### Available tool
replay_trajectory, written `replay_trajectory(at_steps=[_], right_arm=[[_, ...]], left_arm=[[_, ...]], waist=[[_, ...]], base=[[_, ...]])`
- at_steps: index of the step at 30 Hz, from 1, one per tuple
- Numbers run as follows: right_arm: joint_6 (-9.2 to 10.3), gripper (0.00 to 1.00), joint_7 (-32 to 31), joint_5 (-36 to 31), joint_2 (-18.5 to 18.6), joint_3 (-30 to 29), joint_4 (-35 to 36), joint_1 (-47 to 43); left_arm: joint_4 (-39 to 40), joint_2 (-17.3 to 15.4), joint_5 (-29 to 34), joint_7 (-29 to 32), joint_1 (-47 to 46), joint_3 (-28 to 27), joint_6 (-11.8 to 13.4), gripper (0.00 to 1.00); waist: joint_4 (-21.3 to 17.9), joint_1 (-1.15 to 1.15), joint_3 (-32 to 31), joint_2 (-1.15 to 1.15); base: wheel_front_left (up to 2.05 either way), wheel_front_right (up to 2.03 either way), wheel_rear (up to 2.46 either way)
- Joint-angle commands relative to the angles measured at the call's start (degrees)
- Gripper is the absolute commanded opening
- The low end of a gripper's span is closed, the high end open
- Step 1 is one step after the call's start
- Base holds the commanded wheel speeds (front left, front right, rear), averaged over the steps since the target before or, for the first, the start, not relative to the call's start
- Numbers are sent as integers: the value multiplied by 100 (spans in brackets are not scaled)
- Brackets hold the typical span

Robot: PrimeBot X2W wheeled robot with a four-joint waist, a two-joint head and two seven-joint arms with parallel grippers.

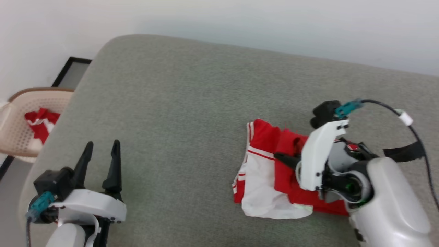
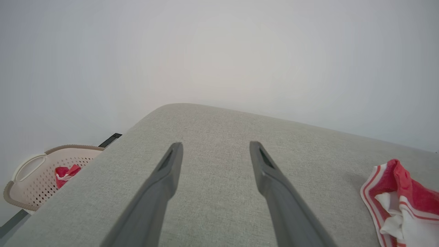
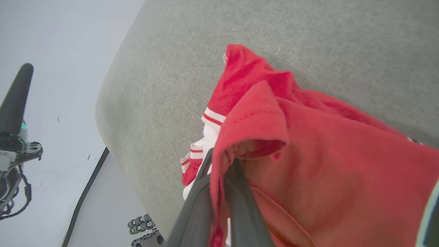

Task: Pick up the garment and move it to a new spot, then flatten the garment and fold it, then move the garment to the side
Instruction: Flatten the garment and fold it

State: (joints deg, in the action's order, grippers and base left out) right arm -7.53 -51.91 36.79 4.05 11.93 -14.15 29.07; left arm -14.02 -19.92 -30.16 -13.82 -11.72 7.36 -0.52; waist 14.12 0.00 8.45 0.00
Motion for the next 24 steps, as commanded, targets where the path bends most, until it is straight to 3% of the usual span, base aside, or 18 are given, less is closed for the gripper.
replay_trajectory(at_steps=[1,12,13,15,16,24], right_arm=[[10,0,89,38,-30,87,-121,69],[9,0,1038,169,-113,792,-1459,689],[9,21,1127,205,-115,835,-1555,745],[9,48,1288,283,-120,977,-1693,841],[10,100,1369,362,-118,1024,-1748,875],[10,100,1699,678,-51,1355,-1684,1011]], left_arm=[[-36,27,51,-19,-60,20,-32,100],[-455,96,-1,-93,-318,28,-239,100],[-483,101,3,-100,-334,24,-252,100],[-534,106,10,-114,-350,6,-268,100],[-562,106,5,-117,-353,-10,-285,100],[-602,25,48,-134,-248,-184,-305,100]], waist=[[123,0,19,0],[282,0,107,0],[283,0,110,0],[275,0,106,0],[264,0,100,0],[-12,0,-6,0]], base=[[0,0,0],[0,0,0],[0,0,0],[0,0,0],[0,0,0],[0,0,0]])
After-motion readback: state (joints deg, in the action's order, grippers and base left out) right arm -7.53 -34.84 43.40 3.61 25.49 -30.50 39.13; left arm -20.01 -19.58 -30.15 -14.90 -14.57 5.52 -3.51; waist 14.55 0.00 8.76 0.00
